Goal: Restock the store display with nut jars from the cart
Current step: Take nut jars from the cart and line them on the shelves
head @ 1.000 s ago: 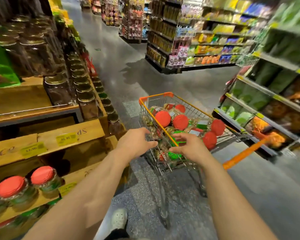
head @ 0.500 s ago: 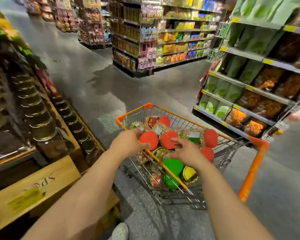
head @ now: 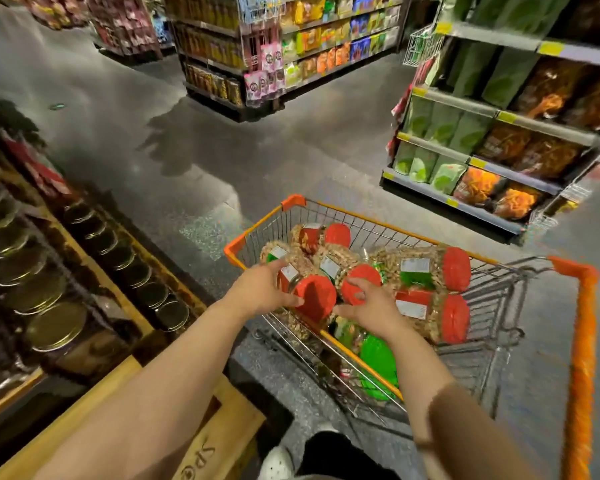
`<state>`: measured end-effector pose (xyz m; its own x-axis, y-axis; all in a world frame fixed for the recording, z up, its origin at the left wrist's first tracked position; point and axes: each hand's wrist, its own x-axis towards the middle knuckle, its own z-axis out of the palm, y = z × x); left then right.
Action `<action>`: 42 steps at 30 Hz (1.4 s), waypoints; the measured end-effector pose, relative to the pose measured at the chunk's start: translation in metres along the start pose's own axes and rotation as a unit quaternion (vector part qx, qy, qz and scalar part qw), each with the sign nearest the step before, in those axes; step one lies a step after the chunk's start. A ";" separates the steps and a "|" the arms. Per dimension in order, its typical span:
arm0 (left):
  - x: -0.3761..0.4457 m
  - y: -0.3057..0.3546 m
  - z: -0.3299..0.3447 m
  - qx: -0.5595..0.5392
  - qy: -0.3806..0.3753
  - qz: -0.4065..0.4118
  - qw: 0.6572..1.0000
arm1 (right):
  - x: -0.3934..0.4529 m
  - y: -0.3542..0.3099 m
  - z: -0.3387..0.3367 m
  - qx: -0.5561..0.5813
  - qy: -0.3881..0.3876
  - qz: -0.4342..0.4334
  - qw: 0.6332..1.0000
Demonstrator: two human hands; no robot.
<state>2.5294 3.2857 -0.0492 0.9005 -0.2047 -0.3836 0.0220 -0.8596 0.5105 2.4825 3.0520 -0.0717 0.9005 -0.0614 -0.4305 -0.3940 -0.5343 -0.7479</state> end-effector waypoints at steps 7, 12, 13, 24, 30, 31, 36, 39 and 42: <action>0.070 -0.022 0.013 -0.001 -0.040 -0.012 0.999 | 0.066 0.013 0.011 0.028 -0.040 0.059 0.997; 0.115 -0.030 0.019 -0.010 -0.055 -0.019 0.998 | 0.115 0.024 0.022 0.047 -0.089 0.081 0.992; 0.124 -0.030 0.021 -0.014 -0.058 -0.017 0.998 | 0.123 0.026 0.025 0.057 -0.097 0.088 0.990; 0.182 -0.039 0.066 -0.060 -0.164 -0.061 0.983 | 0.169 0.043 0.030 -0.055 -0.138 0.102 0.984; 0.184 -0.039 0.077 -0.061 -0.185 -0.051 0.980 | 0.164 0.041 0.042 -0.083 -0.145 0.094 0.981; 0.185 -0.039 0.077 -0.065 -0.184 -0.052 0.979 | 0.165 0.042 0.044 -0.083 -0.145 0.092 0.982; 0.183 -0.036 0.077 -0.082 -0.163 -0.050 0.982 | 0.170 0.048 0.047 -0.053 -0.126 0.093 0.986; 0.178 -0.029 0.078 -0.078 -0.119 -0.049 0.989 | 0.172 0.058 0.049 0.000 -0.112 0.093 0.989; 0.174 -0.023 0.075 -0.070 -0.079 -0.035 0.994 | 0.170 0.067 0.052 0.065 -0.109 0.096 0.987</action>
<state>2.6532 3.2348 -0.1860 0.8154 -0.2271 -0.5324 0.1526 -0.8030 0.5761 2.5994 3.0493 -0.2214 0.7508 0.0396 -0.6593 -0.5871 -0.4172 -0.6937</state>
